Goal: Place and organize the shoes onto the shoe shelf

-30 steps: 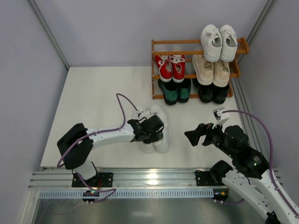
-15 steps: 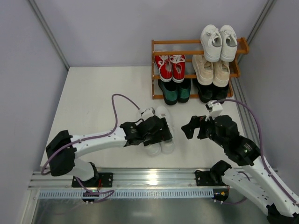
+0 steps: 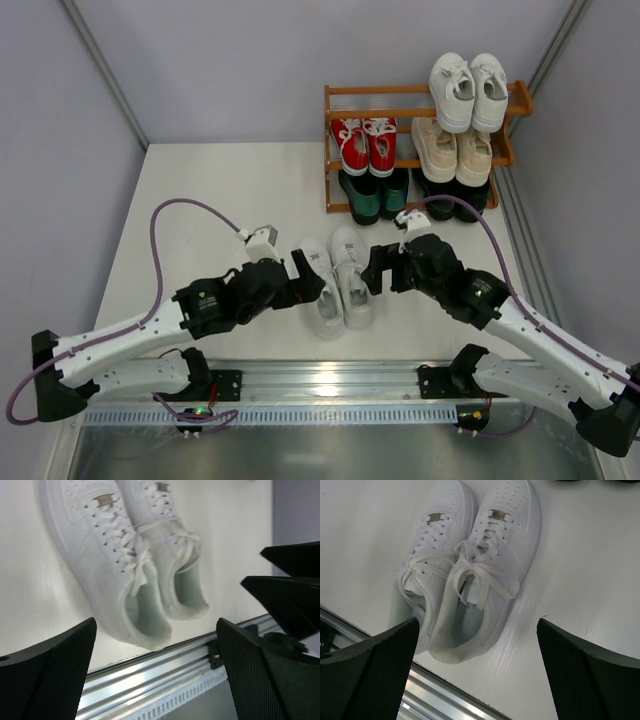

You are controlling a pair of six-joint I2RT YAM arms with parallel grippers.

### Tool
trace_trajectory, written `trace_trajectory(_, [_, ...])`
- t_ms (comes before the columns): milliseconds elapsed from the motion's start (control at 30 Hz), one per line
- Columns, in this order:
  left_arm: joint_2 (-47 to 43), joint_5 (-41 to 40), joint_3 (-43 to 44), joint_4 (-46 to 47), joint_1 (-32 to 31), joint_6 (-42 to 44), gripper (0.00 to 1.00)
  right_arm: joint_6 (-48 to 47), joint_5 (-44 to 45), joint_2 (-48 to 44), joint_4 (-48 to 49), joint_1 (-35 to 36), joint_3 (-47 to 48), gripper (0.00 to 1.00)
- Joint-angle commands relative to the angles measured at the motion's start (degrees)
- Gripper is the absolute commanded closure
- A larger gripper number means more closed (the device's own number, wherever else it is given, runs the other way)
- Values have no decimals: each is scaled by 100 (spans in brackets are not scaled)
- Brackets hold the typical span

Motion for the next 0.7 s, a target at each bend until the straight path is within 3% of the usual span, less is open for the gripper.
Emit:
trace_trajectory(0, [-372,-457,-158,-571,2,126,0,141,472,302,496,562,350,0])
trace_trajectory(167, [-1690,-905,-711,-957,2,-23,0,45,799,1383,672,1232,500,0])
trace_trajectory(400, [-3614,-1319,-879,-2328,2,-507,0,35,633,2376,1006,1417,518,0])
trace_trajectory(567, [-4460,-1503,-879,-2988,-6,-692,0,149,544,2808,1015,1628,465,1])
trace_trajectory(667, [-4776,-1591,-870,-3216,2,-753,0,316,378,3053,1155,1681,403,8])
